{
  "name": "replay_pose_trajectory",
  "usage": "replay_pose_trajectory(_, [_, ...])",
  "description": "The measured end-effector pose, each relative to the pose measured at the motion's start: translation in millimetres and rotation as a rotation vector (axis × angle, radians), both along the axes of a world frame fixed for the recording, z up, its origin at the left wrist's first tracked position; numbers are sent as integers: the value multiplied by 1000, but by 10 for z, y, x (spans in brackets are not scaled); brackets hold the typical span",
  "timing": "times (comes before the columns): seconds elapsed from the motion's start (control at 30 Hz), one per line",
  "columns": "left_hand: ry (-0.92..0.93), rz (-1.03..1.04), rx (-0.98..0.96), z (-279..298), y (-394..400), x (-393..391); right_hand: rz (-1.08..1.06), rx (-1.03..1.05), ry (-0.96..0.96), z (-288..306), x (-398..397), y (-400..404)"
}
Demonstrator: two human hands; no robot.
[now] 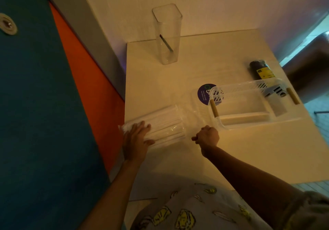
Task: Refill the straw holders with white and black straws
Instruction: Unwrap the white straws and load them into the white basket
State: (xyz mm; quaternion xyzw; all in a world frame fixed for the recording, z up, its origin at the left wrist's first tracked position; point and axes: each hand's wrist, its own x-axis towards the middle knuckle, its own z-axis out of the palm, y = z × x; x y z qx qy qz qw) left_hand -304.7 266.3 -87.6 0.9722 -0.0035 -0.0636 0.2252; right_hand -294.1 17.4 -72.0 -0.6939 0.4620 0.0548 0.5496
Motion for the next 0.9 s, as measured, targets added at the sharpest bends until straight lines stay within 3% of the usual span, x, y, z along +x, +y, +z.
replay_pose_trajectory(0.27, [-105, 55, -38, -34, -46, 3, 262, 137, -202, 26, -69, 44])
replay_pose_trajectory(0.7, [-214, 109, -66, 95, -144, 104, -130, 315, -108, 100, 62, 76])
replay_pose_trajectory(0.8, [-242, 24, -72, 180, -155, 65, 53, 205, -103, 48, -47, 110])
replay_pose_trajectory(0.9, [-68, -119, -4, 149, -127, -42, 361, 57, -125, -17, -175, 87])
